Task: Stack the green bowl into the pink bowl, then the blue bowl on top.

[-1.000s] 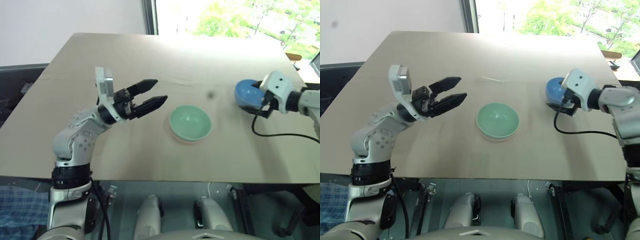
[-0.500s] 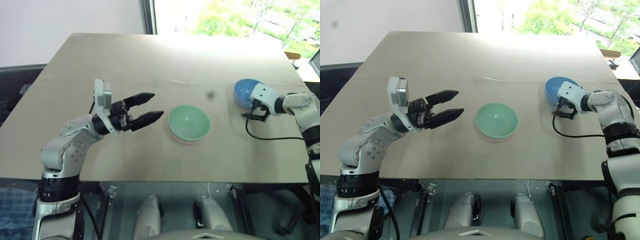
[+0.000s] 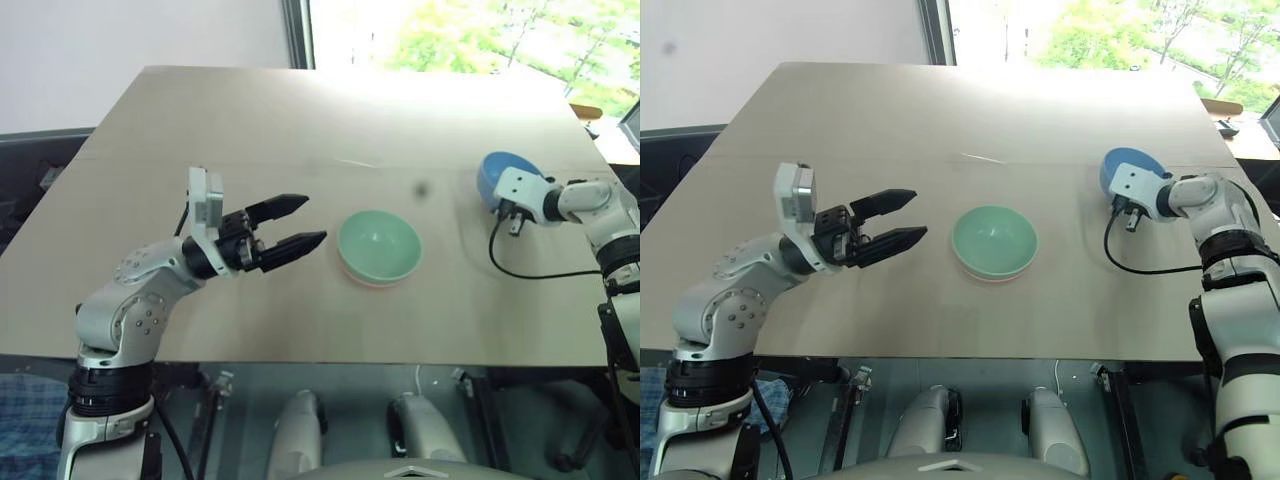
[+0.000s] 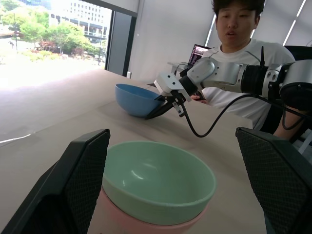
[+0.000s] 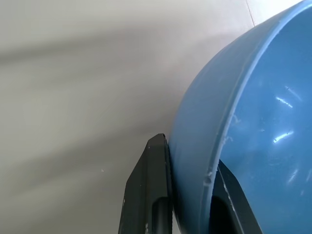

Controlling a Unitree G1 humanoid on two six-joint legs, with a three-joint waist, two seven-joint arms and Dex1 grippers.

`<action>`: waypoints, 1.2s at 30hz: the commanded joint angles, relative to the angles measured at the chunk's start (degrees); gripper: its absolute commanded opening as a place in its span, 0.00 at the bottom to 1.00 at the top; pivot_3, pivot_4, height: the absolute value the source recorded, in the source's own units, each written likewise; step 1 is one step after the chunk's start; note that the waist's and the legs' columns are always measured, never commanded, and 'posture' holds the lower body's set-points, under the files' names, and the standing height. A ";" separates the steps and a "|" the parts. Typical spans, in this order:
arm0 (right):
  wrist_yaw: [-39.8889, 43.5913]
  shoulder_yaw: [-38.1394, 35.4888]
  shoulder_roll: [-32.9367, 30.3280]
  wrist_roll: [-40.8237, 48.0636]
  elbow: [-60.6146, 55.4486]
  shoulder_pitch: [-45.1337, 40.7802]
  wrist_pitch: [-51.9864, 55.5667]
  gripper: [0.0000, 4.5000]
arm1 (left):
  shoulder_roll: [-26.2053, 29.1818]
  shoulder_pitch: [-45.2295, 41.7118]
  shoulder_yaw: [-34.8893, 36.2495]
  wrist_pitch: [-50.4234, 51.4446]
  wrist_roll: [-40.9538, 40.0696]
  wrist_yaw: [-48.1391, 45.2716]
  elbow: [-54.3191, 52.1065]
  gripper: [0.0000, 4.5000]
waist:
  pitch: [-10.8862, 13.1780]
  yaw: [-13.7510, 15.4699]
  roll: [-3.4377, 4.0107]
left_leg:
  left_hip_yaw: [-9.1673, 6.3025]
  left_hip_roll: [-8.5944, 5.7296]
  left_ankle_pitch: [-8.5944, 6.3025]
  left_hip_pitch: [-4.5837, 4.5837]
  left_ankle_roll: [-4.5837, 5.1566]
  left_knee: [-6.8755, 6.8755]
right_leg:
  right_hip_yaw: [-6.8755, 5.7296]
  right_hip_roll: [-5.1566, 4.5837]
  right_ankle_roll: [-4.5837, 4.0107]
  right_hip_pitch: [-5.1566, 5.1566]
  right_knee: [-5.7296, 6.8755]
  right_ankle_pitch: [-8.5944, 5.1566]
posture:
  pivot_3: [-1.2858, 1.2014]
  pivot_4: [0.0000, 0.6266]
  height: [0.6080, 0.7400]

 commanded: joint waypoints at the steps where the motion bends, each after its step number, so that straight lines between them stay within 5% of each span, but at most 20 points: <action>1: 2.53 -0.92 -1.77 0.50 -4.98 0.41 -2.65 0.01 | 0.90 0.26 1.77 -0.53 -1.09 -0.22 -1.90 0.98 | 0.00 -0.01 0.00 | 0.00 0.00 0.00 0.00 0.00 0.00 | 0.00 0.00 0.00 0.00 0.00 0.00 | 0.52 0.24 1.00; 8: 13.88 -4.17 -5.87 7.51 -31.63 6.26 4.67 0.01 | 2.03 0.10 2.86 -1.43 -0.26 -0.85 0.30 0.98 | 0.10 0.04 0.16 | 0.00 0.01 0.00 -0.01 0.00 -0.03 | 0.00 0.00 0.00 -0.04 0.01 0.00 | 0.52 0.24 1.00; 18: 23.46 -7.31 -11.59 21.53 -78.85 19.18 34.88 0.01 | 4.40 -0.64 4.27 -6.93 4.29 -4.86 9.37 0.98 | 0.11 0.52 0.18 | -0.01 0.02 -0.03 -0.04 0.05 -0.01 | -0.06 0.00 0.00 -0.04 0.01 -0.01 | 0.52 0.24 1.00; 36: 16.32 0.12 -3.26 24.85 -96.28 11.03 53.21 0.01 | 7.13 -1.34 3.90 -9.40 7.55 -10.33 16.25 0.98 | 0.09 0.46 0.13 | 0.00 0.04 -0.14 -0.08 0.24 0.00 | -0.07 0.01 -0.02 -0.13 0.05 -0.02 | 0.52 0.24 1.00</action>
